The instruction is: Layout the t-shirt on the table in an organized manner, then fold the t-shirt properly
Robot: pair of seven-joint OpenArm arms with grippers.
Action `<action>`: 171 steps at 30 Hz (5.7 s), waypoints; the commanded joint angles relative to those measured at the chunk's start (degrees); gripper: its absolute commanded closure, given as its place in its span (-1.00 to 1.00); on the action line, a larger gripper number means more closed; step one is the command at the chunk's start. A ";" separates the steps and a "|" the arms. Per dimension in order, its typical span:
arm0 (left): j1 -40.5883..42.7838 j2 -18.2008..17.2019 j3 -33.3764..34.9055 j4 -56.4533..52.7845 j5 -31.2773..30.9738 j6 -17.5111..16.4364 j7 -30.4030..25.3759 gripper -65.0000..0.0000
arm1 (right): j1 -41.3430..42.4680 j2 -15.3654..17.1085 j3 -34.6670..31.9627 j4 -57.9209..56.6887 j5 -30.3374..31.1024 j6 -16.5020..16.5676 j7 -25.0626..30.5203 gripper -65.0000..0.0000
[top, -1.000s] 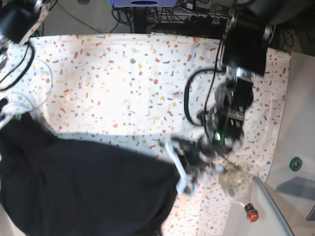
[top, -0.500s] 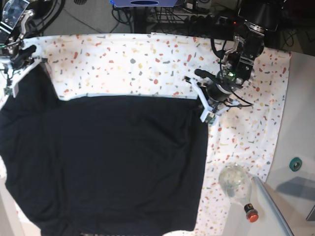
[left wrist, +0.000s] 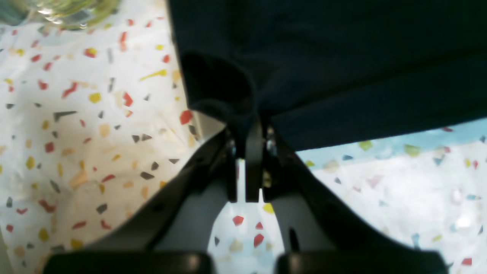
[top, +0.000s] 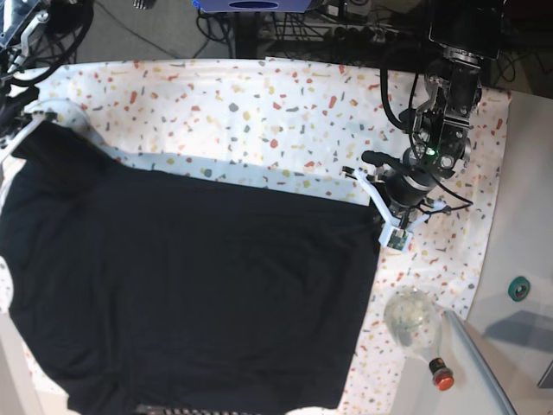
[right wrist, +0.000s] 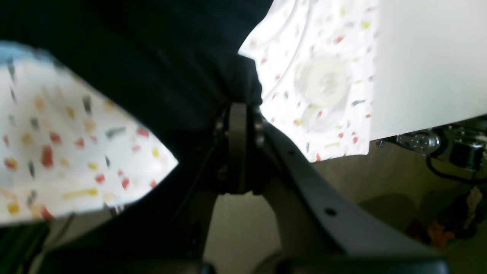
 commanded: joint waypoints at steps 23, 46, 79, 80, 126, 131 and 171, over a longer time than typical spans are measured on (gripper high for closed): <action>4.47 -0.74 -0.56 -1.64 0.53 0.58 -0.10 1.00 | -1.52 0.46 0.81 -11.25 -0.28 0.90 3.71 0.85; 20.03 0.58 -32.29 -5.16 -34.81 -15.42 -0.45 -0.62 | -2.48 -1.74 9.34 -5.80 4.99 1.16 14.09 0.33; 19.85 1.37 -32.82 -9.11 -34.81 -22.19 -3.97 -0.62 | 17.30 12.94 18.75 -50.64 21.52 0.90 6.44 0.32; 19.85 1.37 -32.82 -9.11 -34.81 -22.19 -3.97 -0.62 | 17.38 12.94 18.75 -51.34 21.52 0.90 6.44 0.32; 19.85 1.55 -32.20 -9.11 -34.72 -22.19 -3.97 -0.62 | 18.09 13.20 18.75 -54.50 21.61 6.39 6.18 1.00; 19.41 1.90 -31.06 -9.11 -34.72 -22.10 -4.06 -0.62 | 17.82 13.12 18.48 -53.36 21.61 6.39 5.82 1.00; 16.51 9.20 -25.35 2.40 -24.61 -9.27 -6.52 1.00 | 10.18 6.96 18.48 -23.30 21.61 6.39 -7.98 1.00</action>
